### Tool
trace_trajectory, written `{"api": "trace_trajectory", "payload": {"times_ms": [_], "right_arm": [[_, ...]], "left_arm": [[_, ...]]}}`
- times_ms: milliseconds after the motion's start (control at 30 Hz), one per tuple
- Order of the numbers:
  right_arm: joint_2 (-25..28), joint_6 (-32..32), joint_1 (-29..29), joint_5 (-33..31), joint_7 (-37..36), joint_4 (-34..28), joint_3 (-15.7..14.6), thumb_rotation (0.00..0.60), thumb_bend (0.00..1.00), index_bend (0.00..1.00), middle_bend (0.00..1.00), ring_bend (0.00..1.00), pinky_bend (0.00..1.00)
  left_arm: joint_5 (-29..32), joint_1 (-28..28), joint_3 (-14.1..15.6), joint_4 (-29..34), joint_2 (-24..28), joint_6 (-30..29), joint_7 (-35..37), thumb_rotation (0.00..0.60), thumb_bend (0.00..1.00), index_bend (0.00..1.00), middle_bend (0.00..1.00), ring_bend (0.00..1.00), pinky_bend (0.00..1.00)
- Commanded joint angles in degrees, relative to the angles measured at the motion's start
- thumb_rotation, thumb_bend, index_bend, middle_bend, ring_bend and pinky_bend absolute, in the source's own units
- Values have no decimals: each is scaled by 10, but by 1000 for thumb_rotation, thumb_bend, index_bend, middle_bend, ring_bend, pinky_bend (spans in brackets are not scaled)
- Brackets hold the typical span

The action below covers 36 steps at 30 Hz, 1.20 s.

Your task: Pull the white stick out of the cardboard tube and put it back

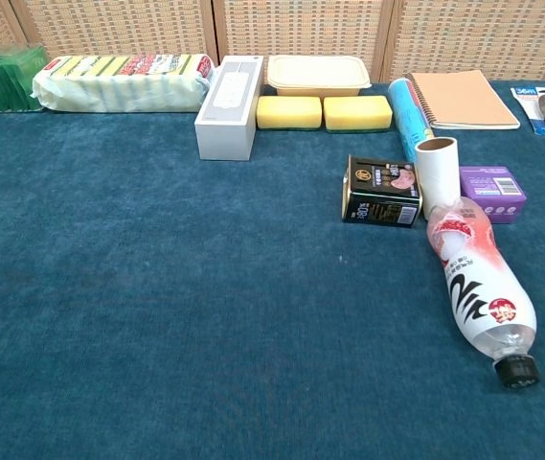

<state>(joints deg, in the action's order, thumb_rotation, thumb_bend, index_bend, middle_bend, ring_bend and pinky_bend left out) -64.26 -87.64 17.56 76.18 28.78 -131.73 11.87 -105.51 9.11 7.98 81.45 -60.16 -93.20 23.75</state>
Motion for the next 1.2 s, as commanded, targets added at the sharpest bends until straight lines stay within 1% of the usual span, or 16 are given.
{"api": "trace_trajectory", "payload": {"times_ms": [33,100,133,167,267,333,367,400,433,467,533,600,633,767,933,1200], "right_arm": [[4,-3,-27,87,-4,-9,-58,600,387,814,982,983,888],[-10,-21,-13,39,1,-16,-8,600,388,814,984,985,890],[-13,-21,-10,25,10,-25,-1,600,388,814,985,985,890],[-13,-17,-12,32,21,-32,-11,600,389,814,986,985,889],[0,4,-46,125,28,-31,-100,600,390,814,986,984,888],[6,6,-55,160,21,-22,-116,600,391,815,986,984,888],[3,-2,-53,157,17,-21,-101,600,391,815,986,985,890],[-8,-20,-41,119,12,-20,-55,600,390,815,987,988,892],[-16,-23,-33,82,11,-21,-29,600,390,815,988,989,893],[-19,-19,-27,54,14,-24,-17,600,390,815,989,991,895],[-15,-8,-24,31,15,-33,-16,600,391,814,991,992,895],[-6,3,-34,56,10,-28,-43,600,392,815,991,992,895],[-5,4,-35,63,5,-24,-45,600,392,815,991,992,895],[-21,-9,-18,20,-3,-15,6,600,391,814,993,995,900],[-25,-3,-12,21,1,-27,11,600,391,814,997,1000,928],[-43,6,16,-18,18,-27,44,600,397,815,1000,1000,973]], "left_arm": [[8,1,-3,-4,-3,8,-1,458,114,160,84,31,237],[7,5,-1,-1,-2,19,-6,460,114,160,84,31,237],[3,5,1,0,-1,18,-7,460,114,160,84,31,237],[-1,4,2,1,-1,14,-7,460,114,160,84,31,237],[-7,1,2,0,1,-1,1,460,113,160,84,31,237],[-1,0,-1,-2,-1,-2,1,458,114,159,84,31,237],[2,0,-1,-3,-3,2,-1,462,113,159,84,31,237],[4,3,0,-3,-4,12,-4,463,114,159,84,31,237],[4,4,1,-2,-3,17,-6,463,113,159,84,31,237],[2,5,2,-1,-2,17,-8,464,114,160,85,31,237],[-4,3,4,0,-1,12,-8,461,114,160,85,31,237],[-8,1,3,0,-1,0,-1,464,113,160,84,31,237],[-6,2,2,-1,-2,0,0,466,113,159,84,31,237],[3,6,2,0,-4,21,-10,461,114,160,84,31,237],[-3,7,2,3,-3,14,-8,461,114,160,84,31,237],[3,9,2,5,-4,25,-14,459,114,160,84,31,237]]}}
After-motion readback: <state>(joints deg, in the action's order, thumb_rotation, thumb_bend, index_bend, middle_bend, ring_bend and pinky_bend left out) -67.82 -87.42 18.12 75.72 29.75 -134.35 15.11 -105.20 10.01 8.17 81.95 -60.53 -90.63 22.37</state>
